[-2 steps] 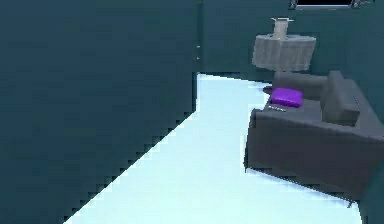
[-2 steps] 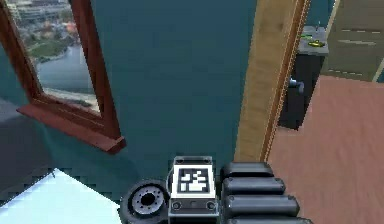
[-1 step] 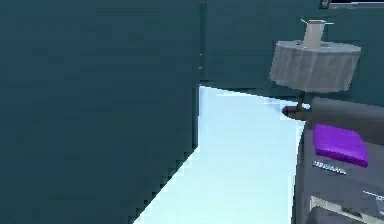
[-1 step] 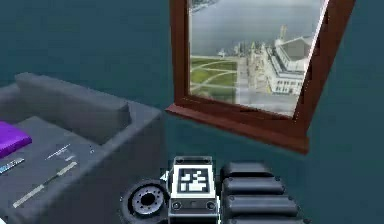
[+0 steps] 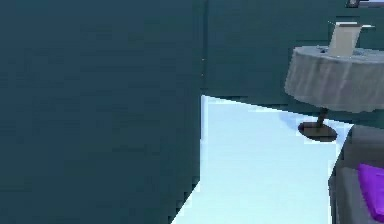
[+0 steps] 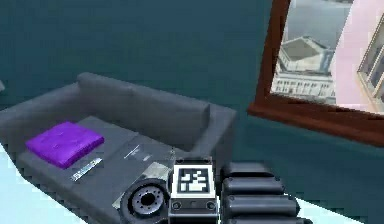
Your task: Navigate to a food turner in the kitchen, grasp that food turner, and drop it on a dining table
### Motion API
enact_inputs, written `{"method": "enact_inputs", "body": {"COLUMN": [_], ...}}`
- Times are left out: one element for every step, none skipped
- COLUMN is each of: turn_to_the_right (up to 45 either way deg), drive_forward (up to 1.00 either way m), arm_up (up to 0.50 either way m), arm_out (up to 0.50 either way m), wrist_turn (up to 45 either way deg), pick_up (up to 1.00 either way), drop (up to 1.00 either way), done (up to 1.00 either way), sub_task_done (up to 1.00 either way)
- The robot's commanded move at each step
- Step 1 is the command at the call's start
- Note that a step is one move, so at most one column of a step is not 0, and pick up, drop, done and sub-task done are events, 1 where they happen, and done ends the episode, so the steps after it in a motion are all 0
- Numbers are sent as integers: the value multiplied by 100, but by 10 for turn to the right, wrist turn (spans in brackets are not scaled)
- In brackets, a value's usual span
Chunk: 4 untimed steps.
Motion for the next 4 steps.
{"method": "enact_inputs", "body": {"turn_to_the_right": [-60, 0, 330, 0], "drive_forward": [0, 15, 0, 100], "arm_up": [0, 0, 0, 0], "arm_out": [0, 0, 0, 0], "wrist_turn": [0, 0, 0, 0], "pick_up": [0, 0, 0, 0], "drop": [0, 0, 0, 0], "done": [0, 0, 0, 0], "sub_task_done": [0, 0, 0, 0]}}
